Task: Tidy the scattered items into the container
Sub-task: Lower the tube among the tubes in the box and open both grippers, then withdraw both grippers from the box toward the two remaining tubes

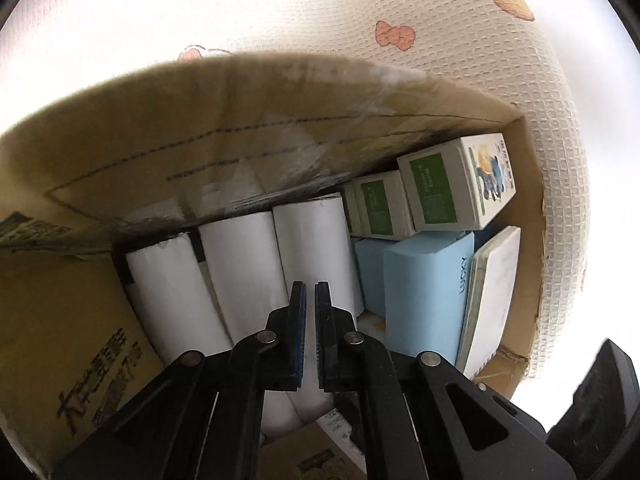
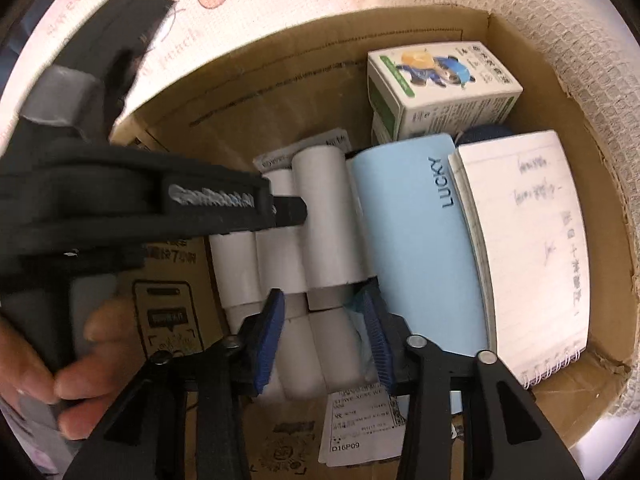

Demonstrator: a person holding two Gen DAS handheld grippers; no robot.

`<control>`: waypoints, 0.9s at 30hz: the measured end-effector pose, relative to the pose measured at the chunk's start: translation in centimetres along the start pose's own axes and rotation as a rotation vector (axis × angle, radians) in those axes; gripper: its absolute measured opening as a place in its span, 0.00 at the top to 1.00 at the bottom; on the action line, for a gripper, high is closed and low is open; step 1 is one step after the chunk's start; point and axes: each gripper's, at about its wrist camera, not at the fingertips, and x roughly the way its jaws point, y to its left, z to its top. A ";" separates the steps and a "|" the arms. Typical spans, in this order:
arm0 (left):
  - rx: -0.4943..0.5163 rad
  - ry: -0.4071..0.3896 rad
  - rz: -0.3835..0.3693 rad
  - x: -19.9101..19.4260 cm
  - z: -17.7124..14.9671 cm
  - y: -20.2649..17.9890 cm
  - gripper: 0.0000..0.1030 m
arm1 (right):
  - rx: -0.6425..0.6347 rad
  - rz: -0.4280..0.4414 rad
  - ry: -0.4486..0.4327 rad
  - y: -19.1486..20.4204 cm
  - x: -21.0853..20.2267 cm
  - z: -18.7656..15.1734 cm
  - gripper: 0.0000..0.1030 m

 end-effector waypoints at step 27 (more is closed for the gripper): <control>0.262 -0.340 -0.076 -9.3 -1.1 0.1 0.96 | 0.130 -0.141 0.072 1.2 3.9 5.7 0.84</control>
